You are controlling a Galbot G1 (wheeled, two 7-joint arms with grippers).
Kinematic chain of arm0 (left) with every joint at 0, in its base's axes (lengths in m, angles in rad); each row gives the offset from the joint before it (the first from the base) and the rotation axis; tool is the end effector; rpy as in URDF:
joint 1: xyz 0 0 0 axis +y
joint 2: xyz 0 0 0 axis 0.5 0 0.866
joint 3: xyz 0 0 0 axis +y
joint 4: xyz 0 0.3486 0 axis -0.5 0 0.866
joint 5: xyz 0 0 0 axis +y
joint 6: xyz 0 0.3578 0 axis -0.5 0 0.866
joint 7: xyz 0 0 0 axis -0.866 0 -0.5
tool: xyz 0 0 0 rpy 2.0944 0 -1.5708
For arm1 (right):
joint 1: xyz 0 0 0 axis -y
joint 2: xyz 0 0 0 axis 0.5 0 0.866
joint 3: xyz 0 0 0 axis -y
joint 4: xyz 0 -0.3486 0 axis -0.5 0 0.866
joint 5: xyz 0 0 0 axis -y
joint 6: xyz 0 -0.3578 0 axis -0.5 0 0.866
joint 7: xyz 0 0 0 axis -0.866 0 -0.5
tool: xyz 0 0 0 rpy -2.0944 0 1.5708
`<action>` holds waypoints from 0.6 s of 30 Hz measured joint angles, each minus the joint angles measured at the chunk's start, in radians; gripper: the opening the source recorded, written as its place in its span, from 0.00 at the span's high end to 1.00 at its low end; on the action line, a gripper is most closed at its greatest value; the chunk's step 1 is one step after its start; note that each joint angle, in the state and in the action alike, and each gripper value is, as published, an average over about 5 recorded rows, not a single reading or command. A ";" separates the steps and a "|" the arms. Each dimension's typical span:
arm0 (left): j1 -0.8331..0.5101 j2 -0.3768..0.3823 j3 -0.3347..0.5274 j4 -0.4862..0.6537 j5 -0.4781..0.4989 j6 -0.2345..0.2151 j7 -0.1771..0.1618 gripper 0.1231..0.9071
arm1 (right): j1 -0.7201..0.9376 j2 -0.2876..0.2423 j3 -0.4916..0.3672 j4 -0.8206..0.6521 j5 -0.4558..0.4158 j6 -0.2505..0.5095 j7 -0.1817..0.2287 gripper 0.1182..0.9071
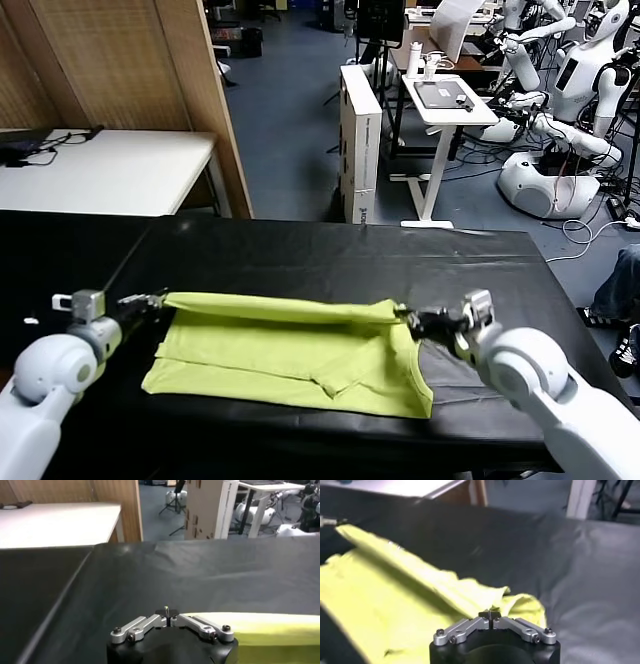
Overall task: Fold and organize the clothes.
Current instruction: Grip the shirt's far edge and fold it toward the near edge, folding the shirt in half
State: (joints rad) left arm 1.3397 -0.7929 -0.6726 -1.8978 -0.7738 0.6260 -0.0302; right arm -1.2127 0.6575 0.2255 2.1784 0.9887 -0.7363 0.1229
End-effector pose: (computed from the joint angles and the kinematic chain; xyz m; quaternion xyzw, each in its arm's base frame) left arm 0.2830 0.1998 -0.2222 -0.0436 -0.9569 -0.0284 0.2858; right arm 0.2512 -0.0615 -0.2006 0.2784 -0.8906 0.0363 0.3578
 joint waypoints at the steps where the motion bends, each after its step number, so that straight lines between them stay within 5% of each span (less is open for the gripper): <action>1: 0.012 -0.003 -0.008 -0.004 0.003 0.000 0.002 0.97 | -0.004 -0.003 0.002 0.005 0.002 0.000 0.000 0.97; 18: 0.189 -0.070 -0.108 -0.086 0.052 0.001 0.004 0.96 | -0.017 -0.009 0.002 0.005 -0.003 0.000 0.003 0.97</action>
State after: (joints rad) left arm 1.5288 -0.8633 -0.7808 -1.9834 -0.7216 0.6271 -0.0257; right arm -1.2292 0.6489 0.2274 2.1831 0.9857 -0.7364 0.1263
